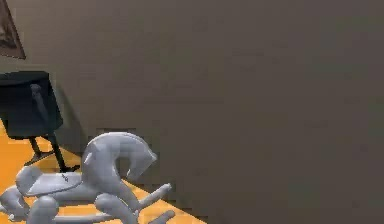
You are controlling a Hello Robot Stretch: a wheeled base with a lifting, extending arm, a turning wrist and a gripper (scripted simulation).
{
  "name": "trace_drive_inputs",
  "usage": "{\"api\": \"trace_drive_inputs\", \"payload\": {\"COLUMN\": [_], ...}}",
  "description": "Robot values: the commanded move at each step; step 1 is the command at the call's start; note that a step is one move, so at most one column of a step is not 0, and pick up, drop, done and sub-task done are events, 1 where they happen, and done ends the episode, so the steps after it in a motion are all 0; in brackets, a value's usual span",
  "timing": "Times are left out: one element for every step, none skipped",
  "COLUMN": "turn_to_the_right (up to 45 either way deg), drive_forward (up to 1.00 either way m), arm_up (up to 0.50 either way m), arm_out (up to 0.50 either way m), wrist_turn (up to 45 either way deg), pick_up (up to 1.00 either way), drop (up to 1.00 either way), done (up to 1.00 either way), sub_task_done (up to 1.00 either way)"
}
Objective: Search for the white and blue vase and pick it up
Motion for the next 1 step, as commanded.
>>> {"api": "trace_drive_inputs", "payload": {"turn_to_the_right": [-45.0], "drive_forward": [0.00], "arm_up": [0.00], "arm_out": [0.00], "wrist_turn": [0.0], "pick_up": [0.00], "drop": [0.00], "done": [0.00], "sub_task_done": [0.00]}}
